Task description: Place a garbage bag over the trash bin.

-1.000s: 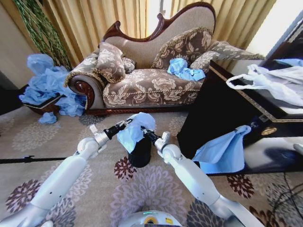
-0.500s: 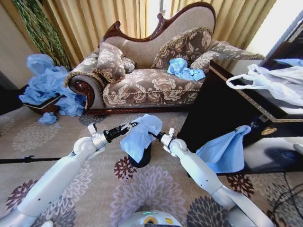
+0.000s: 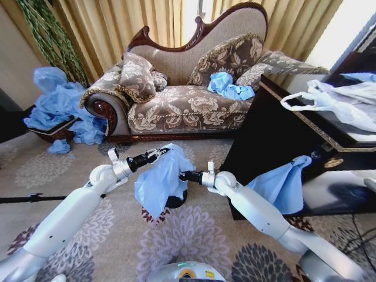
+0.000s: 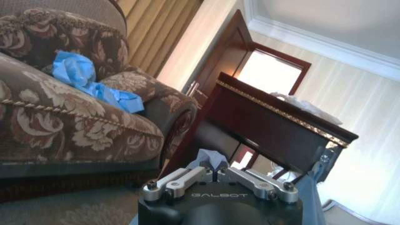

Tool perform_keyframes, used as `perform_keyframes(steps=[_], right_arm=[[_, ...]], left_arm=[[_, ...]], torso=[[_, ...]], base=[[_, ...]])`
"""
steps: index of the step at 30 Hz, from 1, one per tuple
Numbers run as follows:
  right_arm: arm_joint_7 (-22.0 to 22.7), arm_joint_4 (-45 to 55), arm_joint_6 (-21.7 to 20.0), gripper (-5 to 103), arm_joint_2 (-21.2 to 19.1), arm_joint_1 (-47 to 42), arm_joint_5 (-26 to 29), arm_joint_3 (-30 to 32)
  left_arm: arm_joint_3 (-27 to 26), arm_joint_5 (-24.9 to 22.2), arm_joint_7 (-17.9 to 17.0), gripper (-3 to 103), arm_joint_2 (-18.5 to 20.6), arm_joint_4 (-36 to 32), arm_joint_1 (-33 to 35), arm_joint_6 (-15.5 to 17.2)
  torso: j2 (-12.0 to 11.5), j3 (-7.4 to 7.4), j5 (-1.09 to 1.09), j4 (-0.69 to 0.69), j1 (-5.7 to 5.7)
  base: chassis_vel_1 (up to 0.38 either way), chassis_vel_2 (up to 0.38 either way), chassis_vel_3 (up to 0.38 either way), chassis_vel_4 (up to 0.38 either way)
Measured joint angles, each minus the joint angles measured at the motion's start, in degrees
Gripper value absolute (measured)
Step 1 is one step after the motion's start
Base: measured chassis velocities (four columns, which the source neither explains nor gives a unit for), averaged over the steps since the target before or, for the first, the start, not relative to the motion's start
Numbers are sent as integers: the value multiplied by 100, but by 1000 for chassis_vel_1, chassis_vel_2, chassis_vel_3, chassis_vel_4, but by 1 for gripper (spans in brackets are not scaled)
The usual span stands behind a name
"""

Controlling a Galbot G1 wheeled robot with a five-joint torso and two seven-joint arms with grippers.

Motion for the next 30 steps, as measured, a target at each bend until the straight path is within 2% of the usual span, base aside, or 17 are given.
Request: perform_keyframes(steps=[4,13,16,20,22,24,29,30], right_arm=[[-17,337,-84,0,69,-198,362,48],[49,597,-124,0,388,-397,464,1],[117,662,-123,0,516,-457,441,-46],[254,329,108,0,806,-513,65,117],[266,247,141,0,834,-513,40,168],[232,-108,223,0,888,-474,117,358],[264,-112,273,0,916,-489,30,344],[392,-126,376,0,996,-507,-6,350]], left_arm=[[77,0,2,0,-27,75,-122,-7],[119,11,-88,0,-138,-19,-193,-5],[131,16,-122,0,-175,-110,-182,-3],[105,-14,-254,0,-211,-438,-56,16],[84,-21,-269,0,-210,-515,-11,19],[-20,-94,-323,0,-119,-914,256,27],[-27,-107,-336,0,-98,-1016,316,32],[-15,-123,-357,0,-114,-1058,316,42]], torso=[[0,0,1,-2,0],[0,0,1,-1,0],[0,0,0,-1,-1],[0,0,1,-1,-1],[0,0,1,0,-1],[0,0,1,-1,-1],[0,0,0,-2,-1],[0,0,2,-1,-1]], base=[[0,0,0,0],[0,0,0,0],[0,0,0,0],[0,0,0,0],[0,0,0,0],[0,0,0,0],[0,0,0,0],[0,0,0,0]])
